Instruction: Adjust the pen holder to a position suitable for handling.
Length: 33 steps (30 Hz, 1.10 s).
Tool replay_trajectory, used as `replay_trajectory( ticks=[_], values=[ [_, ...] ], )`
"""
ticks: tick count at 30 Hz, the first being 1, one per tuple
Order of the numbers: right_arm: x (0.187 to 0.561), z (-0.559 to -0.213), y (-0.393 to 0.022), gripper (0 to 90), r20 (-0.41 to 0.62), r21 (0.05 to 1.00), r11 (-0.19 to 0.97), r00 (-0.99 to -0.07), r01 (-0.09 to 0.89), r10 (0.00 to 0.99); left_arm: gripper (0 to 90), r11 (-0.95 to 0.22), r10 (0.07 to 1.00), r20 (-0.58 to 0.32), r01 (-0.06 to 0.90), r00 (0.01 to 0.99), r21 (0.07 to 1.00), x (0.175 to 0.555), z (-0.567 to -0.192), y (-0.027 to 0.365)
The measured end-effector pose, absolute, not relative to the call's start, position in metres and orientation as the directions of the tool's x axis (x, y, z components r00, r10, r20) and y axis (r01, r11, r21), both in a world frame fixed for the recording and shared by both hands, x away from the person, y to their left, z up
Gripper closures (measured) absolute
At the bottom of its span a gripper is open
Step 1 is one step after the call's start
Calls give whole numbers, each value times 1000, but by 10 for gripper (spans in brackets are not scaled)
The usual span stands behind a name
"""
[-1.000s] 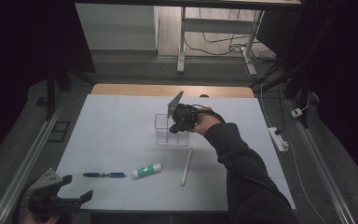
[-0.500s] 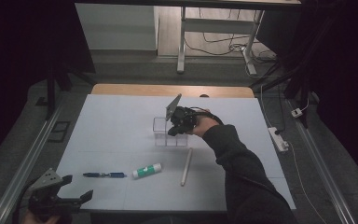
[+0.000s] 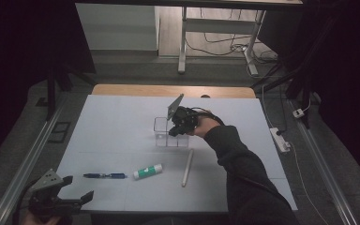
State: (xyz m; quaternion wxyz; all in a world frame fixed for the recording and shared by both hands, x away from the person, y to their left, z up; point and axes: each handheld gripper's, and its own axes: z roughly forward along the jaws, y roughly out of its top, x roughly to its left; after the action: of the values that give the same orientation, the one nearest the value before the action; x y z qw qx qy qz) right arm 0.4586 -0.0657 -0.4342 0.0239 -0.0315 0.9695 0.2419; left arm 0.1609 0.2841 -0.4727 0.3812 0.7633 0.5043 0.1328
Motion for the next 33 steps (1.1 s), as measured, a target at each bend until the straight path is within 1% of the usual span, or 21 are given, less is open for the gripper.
replay_trajectory(
  ticks=[3, 8, 10, 12, 13, 14, 16, 17, 19, 20, 21, 25, 27, 28, 31, 32, 33],
  values=[
    [458, -433, -66, 833, -62, 474, 878, -997, -67, -43, 40, -200, 871, -182, 669, 456, 716, 161, -473, 284],
    [456, -429, -68, 754, -64, 495, 868, -998, -40, -10, 41, -203, 872, -178, 667, 457, 716, 161, -473, 284],
    [457, -429, -68, 749, -72, 495, 868, -997, -39, -4, 41, -205, 872, -176, 667, 458, 716, 161, -473, 284],
    [456, -428, -69, 712, -69, 502, 865, -997, -18, 20, 44, -206, 871, -175, 667, 458, 716, 161, -473, 283],
    [456, -428, -69, 712, -69, 502, 865, -997, -18, 20, 44, -206, 871, -175, 667, 458, 716, 161, -473, 283],
    [454, -426, -71, 676, -66, 523, 852, -997, 5, 46, 44, -206, 871, -176, 667, 459, 716, 161, -473, 284],
    [452, -422, -73, 633, -78, 535, 845, -994, 24, 77, 42, -205, 871, -178, 668, 457, 715, 161, -473, 284],
    [452, -422, -73, 633, -78, 535, 845, -994, 24, 77, 42, -201, 871, -181, 668, 456, 716, 161, -473, 284],
    [450, -417, -76, 596, -77, 559, 828, -992, 44, 104, 41, -201, 872, -181, 669, 456, 715, 161, -473, 284],
    [449, -415, -78, 578, -78, 568, 821, -989, 59, 125, 39, -198, 872, -184, 670, 454, 715, 161, -473, 284],
    [446, -411, -83, 513, -84, 586, 805, -982, 89, 170, 39, -195, 872, -187, 672, 453, 715, 161, -473, 284],
    [440, -407, -94, 435, -70, 634, 758, -965, 153, 253, 37, -186, 870, -200, 676, 450, 713, 162, -473, 286],
    [435, -406, -99, 384, -67, 652, 739, -959, 168, 276, 36, -182, 869, -205, 677, 450, 713, 162, -473, 286],
    [435, -406, -99, 384, -67, 652, 739, -959, 168, 276, 36, -180, 870, -207, 678, 448, 712, 162, -473, 287],
    [422, -403, -109, 291, -36, 678, 705, -948, 209, 316, 35, -179, 869, -210, 679, 449, 711, 163, -473, 287],
    [422, -403, -109, 291, -36, 678, 705, -948, 209, 316, 35, -180, 867, -212, 680, 451, 711, 163, -473, 287],
    [419, -403, -112, 272, -24, 685, 694, -946, 219, 322, 34, -180, 866, -215, 682, 452, 709, 163, -473, 287]
  ],
)
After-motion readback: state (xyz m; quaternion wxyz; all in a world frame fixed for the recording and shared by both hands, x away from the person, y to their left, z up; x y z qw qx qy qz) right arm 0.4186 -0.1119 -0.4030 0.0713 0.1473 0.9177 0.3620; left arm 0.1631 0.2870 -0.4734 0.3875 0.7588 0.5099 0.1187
